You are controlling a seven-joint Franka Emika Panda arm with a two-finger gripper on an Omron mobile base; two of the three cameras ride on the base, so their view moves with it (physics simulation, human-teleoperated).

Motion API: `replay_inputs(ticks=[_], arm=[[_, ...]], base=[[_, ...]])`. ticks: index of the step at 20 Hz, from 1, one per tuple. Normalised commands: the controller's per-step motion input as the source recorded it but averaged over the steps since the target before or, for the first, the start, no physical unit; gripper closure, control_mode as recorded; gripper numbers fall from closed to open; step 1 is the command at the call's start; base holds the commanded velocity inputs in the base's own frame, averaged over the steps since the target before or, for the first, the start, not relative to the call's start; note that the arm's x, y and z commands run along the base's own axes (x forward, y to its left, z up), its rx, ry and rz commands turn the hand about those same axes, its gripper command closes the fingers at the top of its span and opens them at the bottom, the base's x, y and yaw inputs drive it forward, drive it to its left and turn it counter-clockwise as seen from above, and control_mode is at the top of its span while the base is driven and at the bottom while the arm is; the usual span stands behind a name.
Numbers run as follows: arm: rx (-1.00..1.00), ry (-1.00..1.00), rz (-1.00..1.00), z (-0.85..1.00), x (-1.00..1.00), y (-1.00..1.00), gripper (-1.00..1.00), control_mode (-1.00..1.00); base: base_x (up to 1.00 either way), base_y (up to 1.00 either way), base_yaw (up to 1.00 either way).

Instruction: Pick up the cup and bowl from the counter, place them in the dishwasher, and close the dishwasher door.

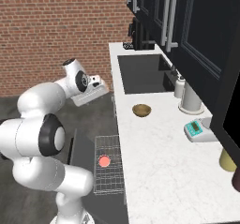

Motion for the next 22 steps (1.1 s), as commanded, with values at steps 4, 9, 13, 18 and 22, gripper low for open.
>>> replay_inputs(ticks=[4,9,13,18,22], arm=[[0.17,0.00,0.00,-0.19,0.02,-0.47,-1.00,-1.00],[0.18,0.01,0.00,-0.22,0.23,-0.48,-1.00,-1.00],[0.05,0.03,0.00,-0.03,0.35,-0.36,-1.00,-1.00],[0.00,0.01,0.00,0.00,0.31,-0.09,-1.00,-1.00],[0.00,0.03,0.00,-0.03,0.36,-0.05,-1.00,-1.00]], base=[[0.00,0.00,0.00],[0.00,0.00,0.00],[0.00,0.00,0.00],[0.00,0.00,0.00],[0.00,0.00,0.00]])
